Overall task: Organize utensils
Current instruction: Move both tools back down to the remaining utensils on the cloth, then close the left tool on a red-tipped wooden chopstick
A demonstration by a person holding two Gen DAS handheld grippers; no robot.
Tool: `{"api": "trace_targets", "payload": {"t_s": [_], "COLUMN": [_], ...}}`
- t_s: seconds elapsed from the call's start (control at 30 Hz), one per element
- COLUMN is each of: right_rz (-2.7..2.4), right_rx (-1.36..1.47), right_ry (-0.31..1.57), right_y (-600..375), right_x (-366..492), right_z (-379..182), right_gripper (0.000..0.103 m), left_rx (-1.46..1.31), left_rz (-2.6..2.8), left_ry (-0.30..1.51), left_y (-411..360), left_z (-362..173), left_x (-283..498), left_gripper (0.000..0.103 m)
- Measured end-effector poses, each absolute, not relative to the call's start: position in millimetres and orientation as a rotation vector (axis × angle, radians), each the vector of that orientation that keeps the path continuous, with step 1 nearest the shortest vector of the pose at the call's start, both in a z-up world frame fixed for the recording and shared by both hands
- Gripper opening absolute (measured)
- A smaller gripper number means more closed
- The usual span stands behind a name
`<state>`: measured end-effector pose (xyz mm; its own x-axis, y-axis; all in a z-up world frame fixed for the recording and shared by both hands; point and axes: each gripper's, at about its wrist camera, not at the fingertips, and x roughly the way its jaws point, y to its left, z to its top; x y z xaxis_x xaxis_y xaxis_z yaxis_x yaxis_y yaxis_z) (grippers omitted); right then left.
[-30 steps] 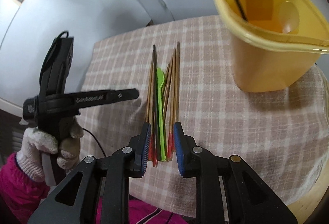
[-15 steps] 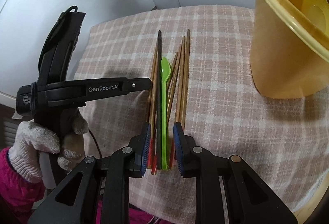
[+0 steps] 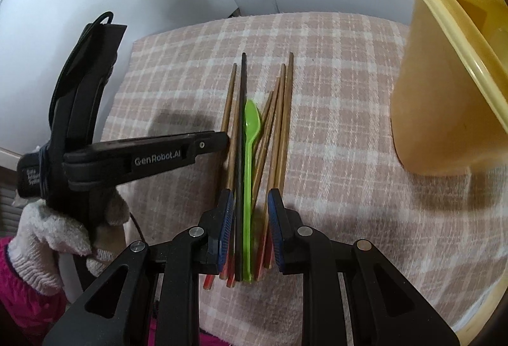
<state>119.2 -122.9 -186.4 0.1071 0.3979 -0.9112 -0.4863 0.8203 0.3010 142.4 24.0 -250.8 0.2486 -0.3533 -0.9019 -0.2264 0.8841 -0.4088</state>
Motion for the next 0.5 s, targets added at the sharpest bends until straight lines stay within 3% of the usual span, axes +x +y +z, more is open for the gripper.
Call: {"api": "trace_targets", "payload": {"t_s": [0.5], "right_rz": [0.633], "right_rx": [-0.142], "right_ry": [1.345], "right_y": [-84], "right_x": [167], "right_z": [-206], "right_gripper": [0.021], "left_rx": [-0.491], "left_rz": [-0.051], "left_ry": [1.324], "left_y": [63], "left_z": [-245], "left_x": [129], "left_gripper": [0.008]}}
